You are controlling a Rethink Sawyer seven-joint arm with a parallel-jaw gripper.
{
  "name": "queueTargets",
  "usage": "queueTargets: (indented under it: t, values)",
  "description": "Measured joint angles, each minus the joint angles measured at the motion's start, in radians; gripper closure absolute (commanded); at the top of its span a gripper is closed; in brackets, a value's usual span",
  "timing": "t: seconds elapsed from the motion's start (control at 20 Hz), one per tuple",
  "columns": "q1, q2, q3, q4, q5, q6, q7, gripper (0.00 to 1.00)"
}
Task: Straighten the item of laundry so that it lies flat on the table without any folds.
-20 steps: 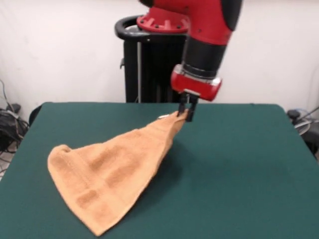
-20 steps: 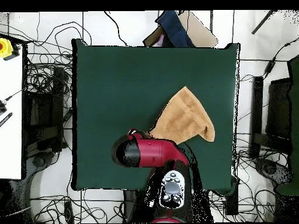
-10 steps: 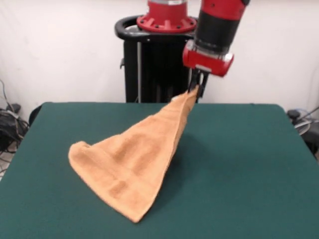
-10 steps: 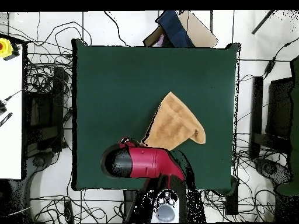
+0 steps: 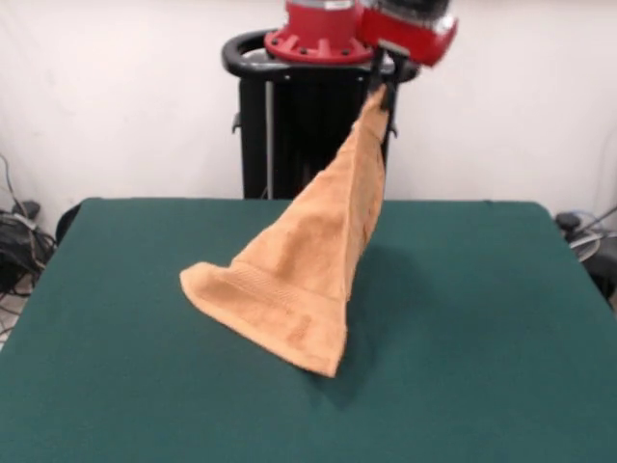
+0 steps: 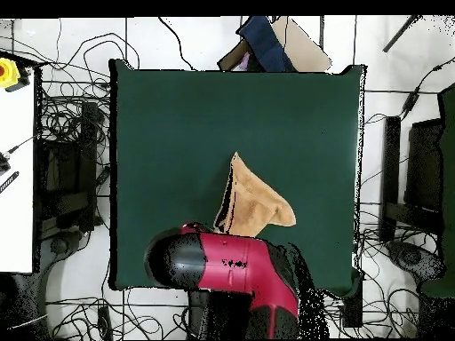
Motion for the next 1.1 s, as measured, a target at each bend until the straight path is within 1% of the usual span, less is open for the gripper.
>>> queueTargets:
  t: [0.2, 0.3, 0.5, 0.6, 0.65, 0.7, 0.8, 0.9, 1.05, 1.1]
  values:
    - [-0.068, -0.081, 0.0, -0.002, -0.001, 0.084, -0.006, 1.0]
    - [-0.125, -0.121, 0.0, -0.011, -0.002, 0.14, -0.014, 1.0]
    - [-0.24, -0.158, 0.012, -0.046, -0.013, 0.224, -0.061, 1.0]
    - [-0.301, -0.159, 0.025, -0.079, -0.024, 0.263, -0.106, 1.0]
    - [-0.318, -0.158, 0.029, -0.09, -0.027, 0.274, -0.121, 1.0]
    - [-0.357, -0.152, 0.042, -0.119, -0.034, 0.297, -0.16, 1.0]
    - [-0.404, -0.14, 0.06, -0.164, -0.047, 0.325, -0.22, 1.0]
    - [-0.441, -0.125, 0.08, -0.213, -0.065, 0.345, -0.278, 1.0]
    - [-0.474, -0.099, 0.103, -0.278, -0.09, 0.364, -0.345, 1.0]
    - [-0.487, -0.076, 0.117, -0.332, -0.111, 0.38, -0.386, 1.0]
